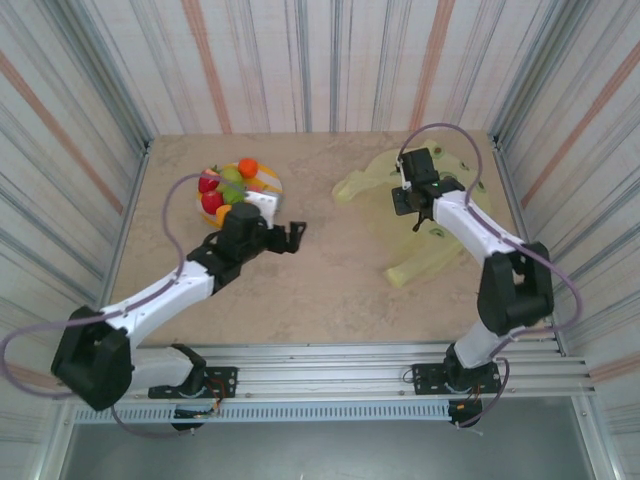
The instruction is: Place the fruits into the plastic bag
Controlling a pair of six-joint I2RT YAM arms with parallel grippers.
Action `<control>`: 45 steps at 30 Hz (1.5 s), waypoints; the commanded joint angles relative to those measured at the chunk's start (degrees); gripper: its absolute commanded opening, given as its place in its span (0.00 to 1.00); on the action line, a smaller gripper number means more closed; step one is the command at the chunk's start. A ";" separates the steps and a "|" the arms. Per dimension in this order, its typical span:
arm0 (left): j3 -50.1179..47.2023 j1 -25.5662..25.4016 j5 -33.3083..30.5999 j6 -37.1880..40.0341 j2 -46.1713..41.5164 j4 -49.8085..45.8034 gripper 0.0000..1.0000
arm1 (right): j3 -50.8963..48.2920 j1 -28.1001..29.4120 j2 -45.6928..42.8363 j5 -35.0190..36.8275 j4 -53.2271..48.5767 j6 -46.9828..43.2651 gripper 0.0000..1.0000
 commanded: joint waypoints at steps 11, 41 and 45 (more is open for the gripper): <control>16.93 -8.20 1.63 27.94 23.08 6.34 0.99 | -6.36 0.36 -10.88 -18.76 -4.10 6.43 0.00; 18.71 -3.60 25.91 5.76 15.65 -6.69 0.00 | -26.88 13.35 -14.17 9.00 24.57 -9.35 0.56; 18.27 -2.48 28.10 5.23 15.08 -6.90 0.00 | -27.67 13.70 -12.67 9.47 29.27 -11.57 0.63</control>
